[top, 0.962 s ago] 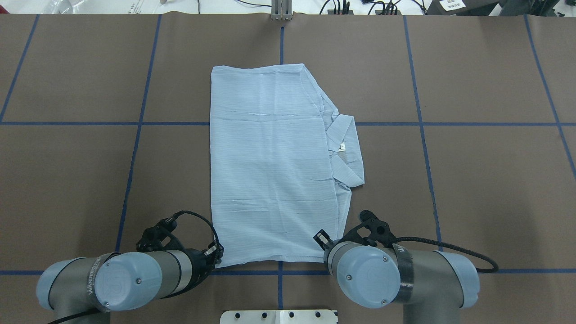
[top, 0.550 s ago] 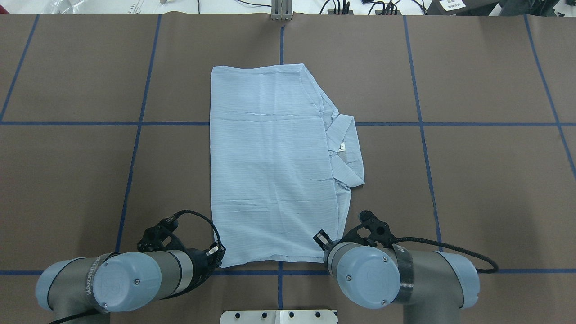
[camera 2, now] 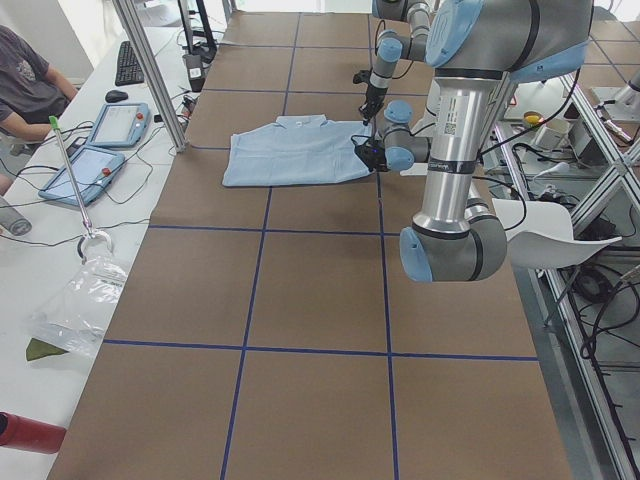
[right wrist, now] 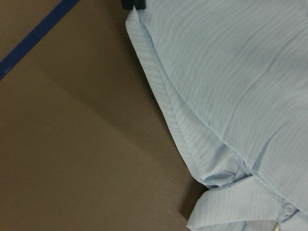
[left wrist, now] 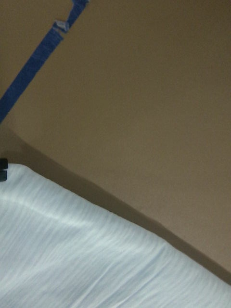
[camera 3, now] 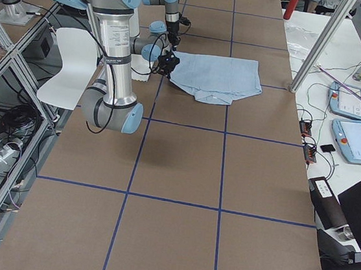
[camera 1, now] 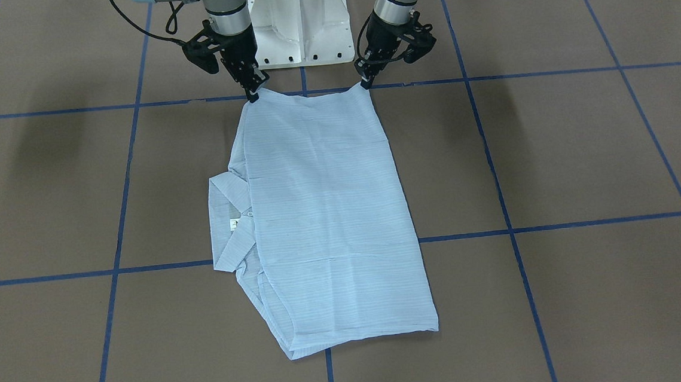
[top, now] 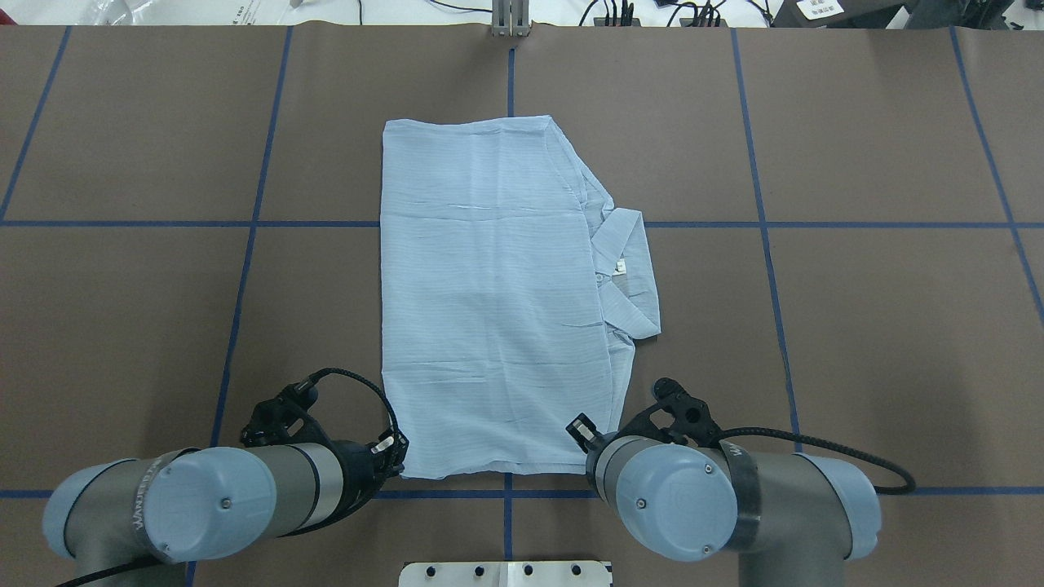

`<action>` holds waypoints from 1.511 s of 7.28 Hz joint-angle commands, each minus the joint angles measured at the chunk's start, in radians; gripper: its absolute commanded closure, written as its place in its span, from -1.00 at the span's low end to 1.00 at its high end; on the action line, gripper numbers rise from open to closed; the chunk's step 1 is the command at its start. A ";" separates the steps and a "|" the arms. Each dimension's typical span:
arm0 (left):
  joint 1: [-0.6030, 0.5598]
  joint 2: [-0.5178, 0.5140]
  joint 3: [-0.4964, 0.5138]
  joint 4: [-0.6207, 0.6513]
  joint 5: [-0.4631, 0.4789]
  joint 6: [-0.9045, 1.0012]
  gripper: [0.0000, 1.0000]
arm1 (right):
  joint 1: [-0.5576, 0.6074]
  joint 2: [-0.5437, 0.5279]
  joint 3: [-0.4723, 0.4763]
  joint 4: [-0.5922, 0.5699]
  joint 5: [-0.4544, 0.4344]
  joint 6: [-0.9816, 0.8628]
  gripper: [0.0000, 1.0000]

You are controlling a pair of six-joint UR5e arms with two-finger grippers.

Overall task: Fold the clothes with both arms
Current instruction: 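Grasp both near corners and lift them toward the far edge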

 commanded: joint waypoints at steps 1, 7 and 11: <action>-0.008 0.010 -0.192 0.123 -0.005 0.002 1.00 | 0.002 -0.060 0.128 -0.003 -0.004 0.003 1.00; -0.285 -0.100 -0.205 0.183 -0.126 0.080 1.00 | 0.219 0.089 0.209 -0.164 0.069 -0.061 1.00; -0.435 -0.215 0.011 0.167 -0.169 0.216 1.00 | 0.446 0.304 -0.107 -0.152 0.232 -0.230 1.00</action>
